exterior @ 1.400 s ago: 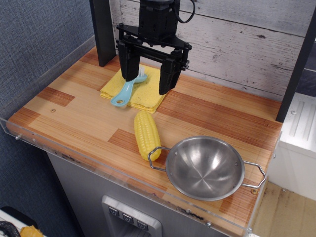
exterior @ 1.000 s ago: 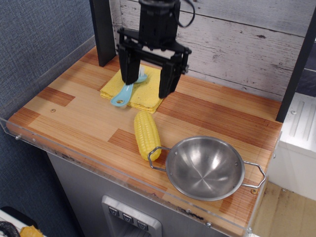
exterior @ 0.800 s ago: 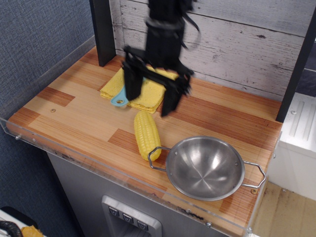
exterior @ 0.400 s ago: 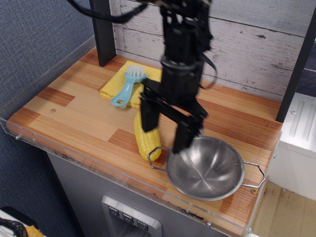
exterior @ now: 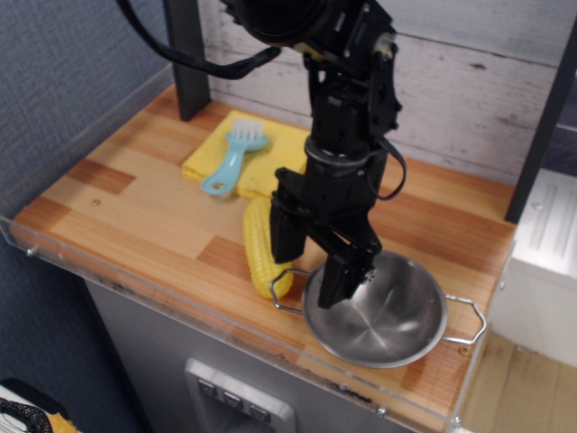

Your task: Move the bowl to the bottom left corner of the table.

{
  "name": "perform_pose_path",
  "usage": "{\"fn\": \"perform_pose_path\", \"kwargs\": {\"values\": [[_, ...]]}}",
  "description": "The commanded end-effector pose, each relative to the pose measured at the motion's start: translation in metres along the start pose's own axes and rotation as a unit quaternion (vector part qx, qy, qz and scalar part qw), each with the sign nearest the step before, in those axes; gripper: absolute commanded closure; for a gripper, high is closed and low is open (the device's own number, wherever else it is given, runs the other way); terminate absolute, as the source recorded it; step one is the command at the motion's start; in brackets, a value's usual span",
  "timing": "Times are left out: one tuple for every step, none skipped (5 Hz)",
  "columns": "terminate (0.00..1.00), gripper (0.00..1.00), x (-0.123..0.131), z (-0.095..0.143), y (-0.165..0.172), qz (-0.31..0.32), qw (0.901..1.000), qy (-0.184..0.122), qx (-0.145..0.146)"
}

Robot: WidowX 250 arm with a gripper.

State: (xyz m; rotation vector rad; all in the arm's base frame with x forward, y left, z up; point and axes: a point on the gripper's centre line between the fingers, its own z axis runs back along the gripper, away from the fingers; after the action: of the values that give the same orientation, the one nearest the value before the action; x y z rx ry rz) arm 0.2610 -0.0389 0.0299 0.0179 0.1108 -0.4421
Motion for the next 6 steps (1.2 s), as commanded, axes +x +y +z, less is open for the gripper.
{"fn": "perform_pose_path", "kwargs": {"values": [[0.0,0.0,0.021,0.005,0.001,-0.033,0.9993,-0.018,0.006],[0.0,0.0,0.025,0.005,0.001,-0.036,0.9991,-0.017,0.01],[0.0,1.0,0.025,-0.001,0.001,-0.026,0.9996,-0.004,0.011],[0.0,1.0,0.025,-0.003,0.001,-0.024,0.9996,0.001,0.015],[0.0,1.0,0.026,-0.005,-0.001,-0.025,0.9995,0.007,0.016],[0.0,1.0,0.027,-0.003,-0.003,-0.025,0.9995,0.008,0.014]]}}
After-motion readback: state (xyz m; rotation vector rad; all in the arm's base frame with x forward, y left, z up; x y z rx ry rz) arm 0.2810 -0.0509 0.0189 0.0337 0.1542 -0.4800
